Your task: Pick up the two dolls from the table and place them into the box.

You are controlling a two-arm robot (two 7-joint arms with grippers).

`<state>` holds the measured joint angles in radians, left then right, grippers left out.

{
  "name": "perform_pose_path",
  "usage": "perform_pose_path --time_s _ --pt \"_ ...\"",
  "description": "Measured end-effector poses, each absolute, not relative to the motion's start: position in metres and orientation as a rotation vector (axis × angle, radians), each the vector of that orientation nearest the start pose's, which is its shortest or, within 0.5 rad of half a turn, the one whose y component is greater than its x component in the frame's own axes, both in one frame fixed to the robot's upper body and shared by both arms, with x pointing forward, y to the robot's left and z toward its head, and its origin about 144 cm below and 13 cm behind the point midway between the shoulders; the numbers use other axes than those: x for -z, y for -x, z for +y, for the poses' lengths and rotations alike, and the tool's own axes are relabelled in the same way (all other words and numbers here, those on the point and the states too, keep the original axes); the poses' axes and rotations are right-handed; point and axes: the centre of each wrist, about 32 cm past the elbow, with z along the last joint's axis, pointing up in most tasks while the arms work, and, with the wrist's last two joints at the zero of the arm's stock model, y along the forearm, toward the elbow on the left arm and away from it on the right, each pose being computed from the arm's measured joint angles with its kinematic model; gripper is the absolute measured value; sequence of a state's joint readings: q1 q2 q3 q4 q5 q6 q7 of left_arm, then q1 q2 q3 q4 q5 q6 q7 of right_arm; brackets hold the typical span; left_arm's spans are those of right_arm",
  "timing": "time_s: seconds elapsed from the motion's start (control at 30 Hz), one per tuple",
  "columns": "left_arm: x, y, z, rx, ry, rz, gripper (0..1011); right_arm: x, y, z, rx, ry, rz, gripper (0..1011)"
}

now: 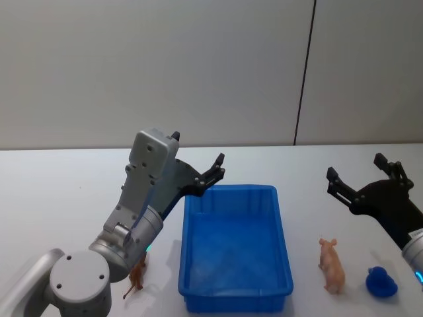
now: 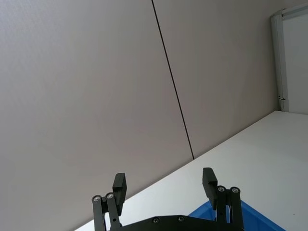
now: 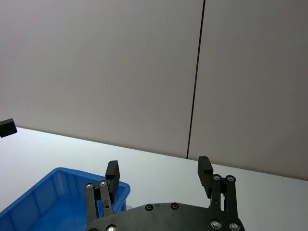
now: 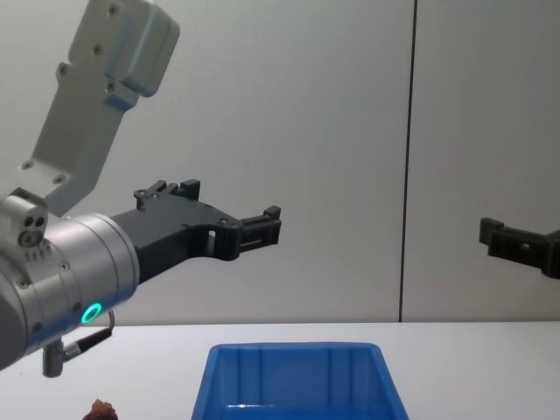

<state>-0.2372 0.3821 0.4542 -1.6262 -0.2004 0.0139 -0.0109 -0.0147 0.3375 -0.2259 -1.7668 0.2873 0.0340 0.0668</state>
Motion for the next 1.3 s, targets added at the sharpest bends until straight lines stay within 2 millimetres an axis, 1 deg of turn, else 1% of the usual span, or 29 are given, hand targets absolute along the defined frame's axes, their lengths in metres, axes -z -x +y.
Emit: perform_pose_path --time_s 0.87,1.13,1.3 --pt "-1.204 -0.492 0.198 -1.124 -0.061 -0.268 1001 -1.188 -0.444 -0.238 1.231 -0.024 -0.068 1001" --pt "-1.204 -0.492 0.198 -1.124 -0.061 -0.268 1001 -1.184 -0.446 -0.248 1.232 0.009 -0.018 1001" --pt "-1.204 -0.492 0.198 -1.124 -0.061 -0.268 1001 -1.178 -0.447 -0.259 1.230 0.053 0.023 1001"
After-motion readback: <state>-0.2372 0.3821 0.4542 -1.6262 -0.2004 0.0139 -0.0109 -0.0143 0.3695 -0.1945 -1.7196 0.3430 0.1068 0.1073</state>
